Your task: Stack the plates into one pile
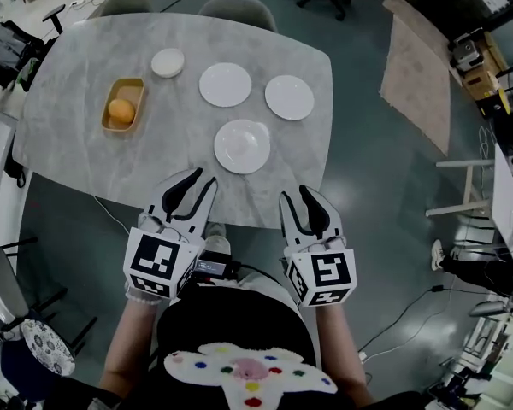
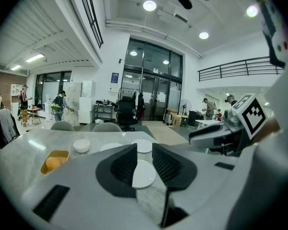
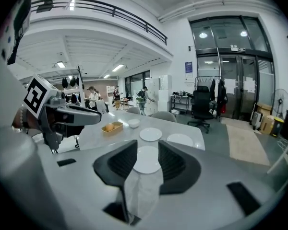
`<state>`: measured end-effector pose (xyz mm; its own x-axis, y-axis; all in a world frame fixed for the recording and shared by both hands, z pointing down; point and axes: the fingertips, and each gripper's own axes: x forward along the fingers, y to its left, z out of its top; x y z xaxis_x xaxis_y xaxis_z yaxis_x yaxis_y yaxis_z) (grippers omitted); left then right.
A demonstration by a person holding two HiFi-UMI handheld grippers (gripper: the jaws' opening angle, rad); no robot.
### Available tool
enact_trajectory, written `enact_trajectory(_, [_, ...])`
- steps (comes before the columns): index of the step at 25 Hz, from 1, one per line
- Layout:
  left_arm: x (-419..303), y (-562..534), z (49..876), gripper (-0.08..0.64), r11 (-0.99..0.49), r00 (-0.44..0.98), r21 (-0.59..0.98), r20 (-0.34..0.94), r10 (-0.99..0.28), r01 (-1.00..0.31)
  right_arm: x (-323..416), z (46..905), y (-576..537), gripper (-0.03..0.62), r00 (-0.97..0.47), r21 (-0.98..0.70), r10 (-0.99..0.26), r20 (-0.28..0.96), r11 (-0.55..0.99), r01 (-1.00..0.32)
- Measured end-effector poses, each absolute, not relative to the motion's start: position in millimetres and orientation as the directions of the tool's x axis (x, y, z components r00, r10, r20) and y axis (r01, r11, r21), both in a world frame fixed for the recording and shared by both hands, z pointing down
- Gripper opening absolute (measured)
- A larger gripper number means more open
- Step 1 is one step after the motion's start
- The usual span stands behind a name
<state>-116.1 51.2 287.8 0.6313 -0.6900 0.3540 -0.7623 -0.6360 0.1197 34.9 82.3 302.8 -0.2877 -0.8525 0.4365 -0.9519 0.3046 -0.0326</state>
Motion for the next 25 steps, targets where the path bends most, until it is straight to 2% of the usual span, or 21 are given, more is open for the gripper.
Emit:
enact_trajectory(14, [-133,2,309,0.097,-0.666,0.668,0.160,0.382,-0.639,-0.729,12,317,37,0.129,-0.264,-0.022,-0.840,0.473,0.288,-0.957])
enact_trajectory(25, [-129,3,349,0.097,-0.617,0.669,0.282,0.449,-0.592,-0.735,8,338,20,0.130,-0.314,-0.057,-0.822,0.474,0.327,-0.943])
